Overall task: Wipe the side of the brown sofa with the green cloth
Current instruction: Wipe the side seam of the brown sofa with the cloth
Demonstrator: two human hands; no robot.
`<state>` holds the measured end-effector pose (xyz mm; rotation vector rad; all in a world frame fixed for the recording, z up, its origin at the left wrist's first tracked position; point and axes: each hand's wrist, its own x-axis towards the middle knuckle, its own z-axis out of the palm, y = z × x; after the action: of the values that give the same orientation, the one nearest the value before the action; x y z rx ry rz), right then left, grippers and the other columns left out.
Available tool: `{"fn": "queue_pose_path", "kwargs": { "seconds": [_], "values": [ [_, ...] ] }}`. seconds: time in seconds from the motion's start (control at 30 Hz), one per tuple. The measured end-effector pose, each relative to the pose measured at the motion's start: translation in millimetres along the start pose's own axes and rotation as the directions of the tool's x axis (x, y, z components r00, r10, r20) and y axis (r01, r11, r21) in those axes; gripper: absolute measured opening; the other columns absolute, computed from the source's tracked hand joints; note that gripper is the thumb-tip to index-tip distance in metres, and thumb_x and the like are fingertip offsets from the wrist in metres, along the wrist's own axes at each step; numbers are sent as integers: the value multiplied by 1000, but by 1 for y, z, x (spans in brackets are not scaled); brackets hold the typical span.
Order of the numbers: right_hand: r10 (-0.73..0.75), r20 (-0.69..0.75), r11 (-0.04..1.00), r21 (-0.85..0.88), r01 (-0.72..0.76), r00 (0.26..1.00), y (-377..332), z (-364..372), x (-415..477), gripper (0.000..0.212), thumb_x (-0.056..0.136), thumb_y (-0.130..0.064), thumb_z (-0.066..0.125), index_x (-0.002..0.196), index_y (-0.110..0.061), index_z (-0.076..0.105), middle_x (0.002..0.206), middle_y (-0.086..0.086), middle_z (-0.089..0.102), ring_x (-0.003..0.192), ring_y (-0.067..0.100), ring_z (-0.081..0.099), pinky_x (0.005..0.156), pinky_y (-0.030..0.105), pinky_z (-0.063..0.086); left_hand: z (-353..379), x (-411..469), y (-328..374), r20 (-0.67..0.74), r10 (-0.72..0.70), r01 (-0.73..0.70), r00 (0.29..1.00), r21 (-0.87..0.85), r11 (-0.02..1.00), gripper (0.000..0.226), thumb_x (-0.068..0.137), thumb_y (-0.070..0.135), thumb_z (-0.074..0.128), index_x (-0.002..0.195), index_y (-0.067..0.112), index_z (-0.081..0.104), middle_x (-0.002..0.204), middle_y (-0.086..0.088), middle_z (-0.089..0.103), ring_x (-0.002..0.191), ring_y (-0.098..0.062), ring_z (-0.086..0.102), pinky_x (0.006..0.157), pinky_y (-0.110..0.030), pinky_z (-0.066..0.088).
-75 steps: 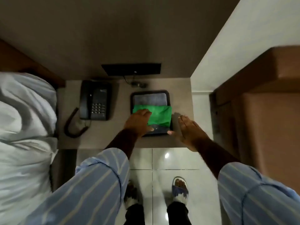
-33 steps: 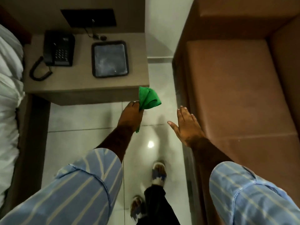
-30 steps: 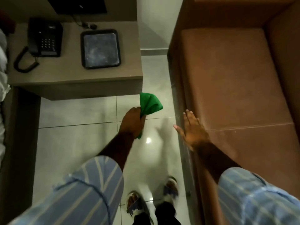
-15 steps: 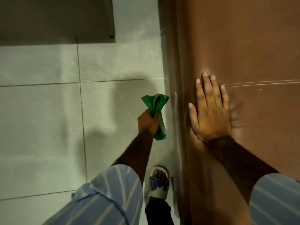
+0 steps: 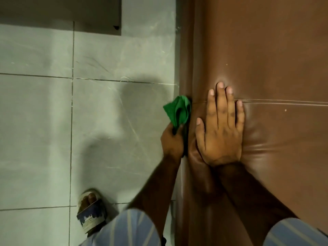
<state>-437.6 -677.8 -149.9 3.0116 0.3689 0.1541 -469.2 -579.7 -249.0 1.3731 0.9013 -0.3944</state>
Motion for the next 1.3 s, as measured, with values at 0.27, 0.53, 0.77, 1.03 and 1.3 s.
{"fn": "queue_pose_path", "kwargs": {
  "seconds": [0.27, 0.53, 0.77, 1.03, 1.3],
  "values": [
    [-8, 17, 1000, -2, 8, 1000, 0, 0, 0, 72, 105, -34, 39, 168, -9, 13, 177, 13, 12, 164, 28, 10, 133, 52, 12, 4, 53, 4, -29, -152, 154, 988, 283, 947, 30, 89, 26, 60, 111, 10, 72, 113, -16, 74, 106, -34, 68, 97, -41, 55],
    [0, 24, 1000, 10, 0, 1000, -1, -3, 0, 73, 104, -33, 40, 167, -9, 13, 177, 13, 11, 164, 28, 10, 133, 52, 13, -13, -6, -52, 84, -58, 61, 995, -28, 998, 28, 86, 38, 65, 106, 20, 71, 101, -9, 77, 94, -28, 73, 85, -50, 60],
    [7, 20, 1000, 1, -7, 1000, -2, -5, -1, 75, 103, -33, 43, 167, -9, 14, 177, 12, 12, 164, 27, 9, 133, 52, 12, -22, 8, -59, 71, -105, 58, 992, 477, 877, 24, 92, 17, 58, 109, 7, 71, 115, -19, 72, 111, -37, 65, 93, -34, 49],
    [-102, 51, 992, 80, 98, 993, 14, -20, 4, 74, 103, -39, 43, 167, -10, 19, 177, 12, 14, 164, 26, 9, 134, 49, 13, -16, -35, -58, -2, 55, -54, 998, 130, 990, 32, 85, 40, 59, 104, 17, 69, 99, -12, 75, 92, -30, 71, 85, -47, 59],
    [-125, 23, 988, 94, 122, 992, 17, -17, 1, 76, 101, -38, 45, 167, -10, 20, 177, 12, 14, 164, 26, 9, 134, 49, 11, -36, -47, -118, 105, -124, 71, 987, 409, 910, 30, 95, 16, 57, 123, 9, 66, 126, -15, 69, 115, -29, 63, 89, -24, 44]
  ]
}}
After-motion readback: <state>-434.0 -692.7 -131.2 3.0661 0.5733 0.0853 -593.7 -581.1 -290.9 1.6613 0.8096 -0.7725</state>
